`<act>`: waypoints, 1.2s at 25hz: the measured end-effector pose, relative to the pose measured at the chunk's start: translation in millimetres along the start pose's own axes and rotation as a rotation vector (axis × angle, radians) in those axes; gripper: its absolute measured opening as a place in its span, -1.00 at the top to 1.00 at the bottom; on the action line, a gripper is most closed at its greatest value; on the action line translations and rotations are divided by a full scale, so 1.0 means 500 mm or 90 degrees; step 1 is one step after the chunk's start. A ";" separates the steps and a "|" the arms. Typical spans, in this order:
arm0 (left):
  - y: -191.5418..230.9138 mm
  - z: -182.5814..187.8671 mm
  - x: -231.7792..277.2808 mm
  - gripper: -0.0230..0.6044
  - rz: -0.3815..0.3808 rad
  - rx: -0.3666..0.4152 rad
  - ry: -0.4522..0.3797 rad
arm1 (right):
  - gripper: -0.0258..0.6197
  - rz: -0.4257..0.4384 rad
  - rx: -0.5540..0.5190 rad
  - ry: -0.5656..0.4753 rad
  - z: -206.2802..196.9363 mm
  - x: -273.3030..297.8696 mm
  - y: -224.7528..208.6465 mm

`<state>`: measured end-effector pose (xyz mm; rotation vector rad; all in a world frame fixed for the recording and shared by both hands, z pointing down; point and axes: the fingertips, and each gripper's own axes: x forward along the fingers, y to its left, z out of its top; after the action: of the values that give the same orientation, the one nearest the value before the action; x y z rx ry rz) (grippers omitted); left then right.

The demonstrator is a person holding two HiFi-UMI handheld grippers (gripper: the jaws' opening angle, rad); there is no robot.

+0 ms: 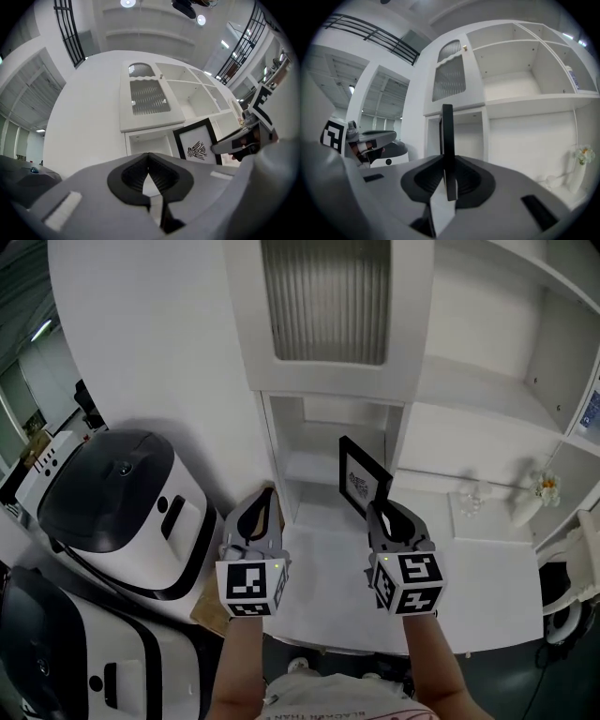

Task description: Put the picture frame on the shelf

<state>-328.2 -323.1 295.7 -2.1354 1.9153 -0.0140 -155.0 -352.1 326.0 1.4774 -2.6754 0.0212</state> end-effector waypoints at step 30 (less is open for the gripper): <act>0.115 -0.076 0.072 0.90 -0.121 -0.069 -0.009 | 0.69 -0.179 0.510 0.100 -0.094 0.241 -0.008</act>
<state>-386.7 -370.7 314.3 -2.3739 1.7354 0.0684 -212.3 -453.3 382.5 1.9032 -2.3955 1.2495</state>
